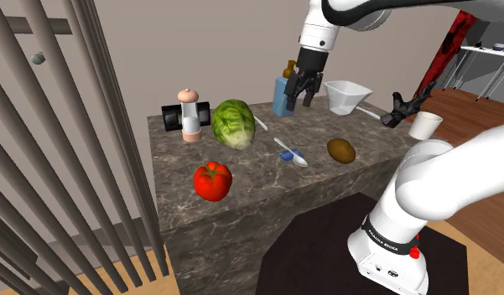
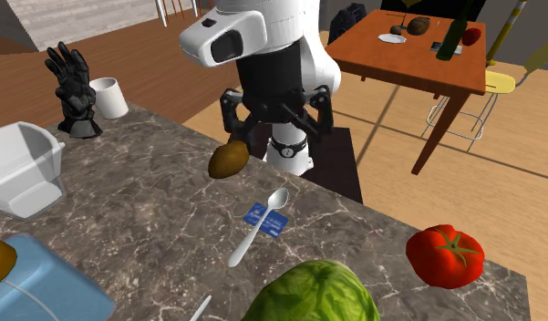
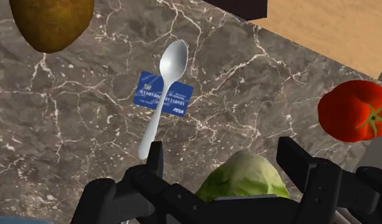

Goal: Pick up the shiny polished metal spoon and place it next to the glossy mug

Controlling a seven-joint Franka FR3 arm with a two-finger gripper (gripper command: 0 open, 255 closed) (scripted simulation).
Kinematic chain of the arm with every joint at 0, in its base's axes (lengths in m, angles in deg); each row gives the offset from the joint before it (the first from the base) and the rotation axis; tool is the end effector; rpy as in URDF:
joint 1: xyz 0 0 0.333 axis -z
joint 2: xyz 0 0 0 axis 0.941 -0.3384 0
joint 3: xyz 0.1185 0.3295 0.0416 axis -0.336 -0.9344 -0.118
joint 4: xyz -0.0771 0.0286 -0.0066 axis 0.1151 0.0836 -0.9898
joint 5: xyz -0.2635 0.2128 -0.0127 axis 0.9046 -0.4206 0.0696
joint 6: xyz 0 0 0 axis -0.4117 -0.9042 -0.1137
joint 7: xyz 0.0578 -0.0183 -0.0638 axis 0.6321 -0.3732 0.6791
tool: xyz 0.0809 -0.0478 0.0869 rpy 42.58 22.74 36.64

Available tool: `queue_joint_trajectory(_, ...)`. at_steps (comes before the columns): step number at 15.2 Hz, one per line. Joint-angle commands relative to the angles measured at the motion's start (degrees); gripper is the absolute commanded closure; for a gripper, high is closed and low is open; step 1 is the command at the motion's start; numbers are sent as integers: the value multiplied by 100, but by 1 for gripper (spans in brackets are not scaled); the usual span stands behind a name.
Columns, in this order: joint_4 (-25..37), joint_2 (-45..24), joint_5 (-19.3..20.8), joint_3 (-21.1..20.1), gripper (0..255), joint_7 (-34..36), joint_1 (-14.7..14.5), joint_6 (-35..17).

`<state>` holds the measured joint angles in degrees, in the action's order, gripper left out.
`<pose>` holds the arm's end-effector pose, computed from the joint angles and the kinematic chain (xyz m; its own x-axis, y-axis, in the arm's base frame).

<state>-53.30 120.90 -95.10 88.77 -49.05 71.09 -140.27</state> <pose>0.2765 -0.0142 0.5537 0.9963 -0.0855 0.0002 -0.0847 -0.9875 -0.1329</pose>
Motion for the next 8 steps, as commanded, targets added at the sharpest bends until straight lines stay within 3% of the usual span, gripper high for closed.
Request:
queue_joint_trajectory(1,-150,-253,-48,207,0,-167,64,-294)
queue_joint_trajectory(8,-427,-1354,-401,829,0,-751,184,-1223)
